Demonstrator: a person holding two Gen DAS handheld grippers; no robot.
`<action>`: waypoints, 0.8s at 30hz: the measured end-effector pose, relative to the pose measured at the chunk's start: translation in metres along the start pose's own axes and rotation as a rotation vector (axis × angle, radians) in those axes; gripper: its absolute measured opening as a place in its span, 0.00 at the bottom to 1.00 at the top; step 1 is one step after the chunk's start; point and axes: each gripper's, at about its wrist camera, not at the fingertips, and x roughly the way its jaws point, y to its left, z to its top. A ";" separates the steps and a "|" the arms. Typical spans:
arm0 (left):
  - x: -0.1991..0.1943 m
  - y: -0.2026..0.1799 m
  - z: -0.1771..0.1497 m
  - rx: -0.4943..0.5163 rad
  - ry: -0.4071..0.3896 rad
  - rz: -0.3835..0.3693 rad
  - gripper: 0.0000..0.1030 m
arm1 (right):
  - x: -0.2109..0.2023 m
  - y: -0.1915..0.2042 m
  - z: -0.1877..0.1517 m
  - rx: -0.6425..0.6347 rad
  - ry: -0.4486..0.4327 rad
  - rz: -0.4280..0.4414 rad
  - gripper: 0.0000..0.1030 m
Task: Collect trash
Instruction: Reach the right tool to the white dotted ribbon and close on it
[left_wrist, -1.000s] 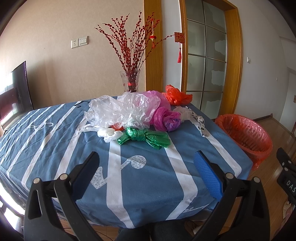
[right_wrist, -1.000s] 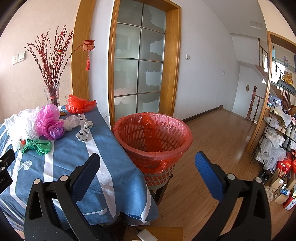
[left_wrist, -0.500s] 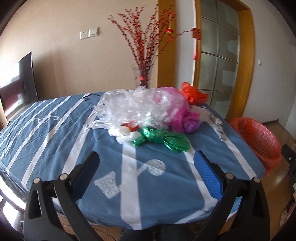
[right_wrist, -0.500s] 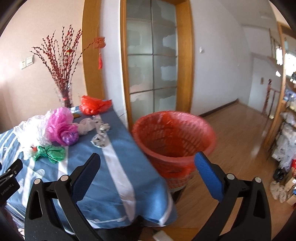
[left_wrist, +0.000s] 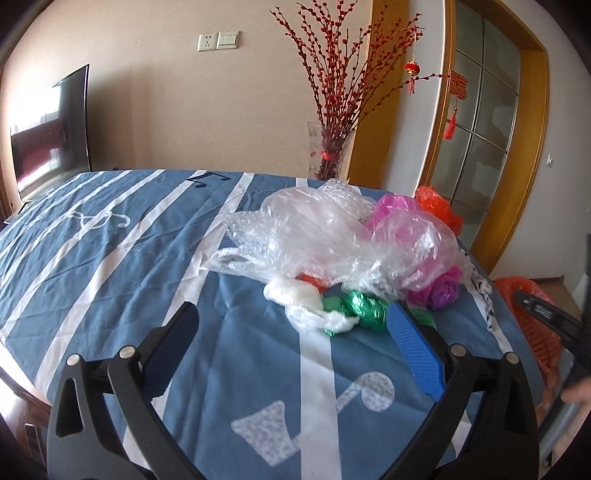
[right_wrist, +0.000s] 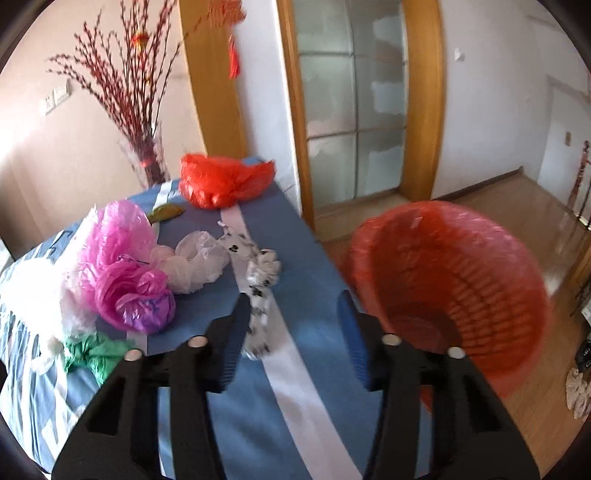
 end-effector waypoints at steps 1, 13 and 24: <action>0.003 0.000 0.002 0.004 0.000 -0.003 0.96 | 0.006 0.004 0.003 -0.007 0.007 0.004 0.44; 0.017 -0.019 0.023 0.050 -0.018 -0.073 0.95 | 0.060 0.017 0.010 -0.045 0.159 0.010 0.32; 0.030 -0.044 0.037 0.080 -0.011 -0.114 0.95 | 0.049 0.007 0.008 -0.046 0.140 0.047 0.09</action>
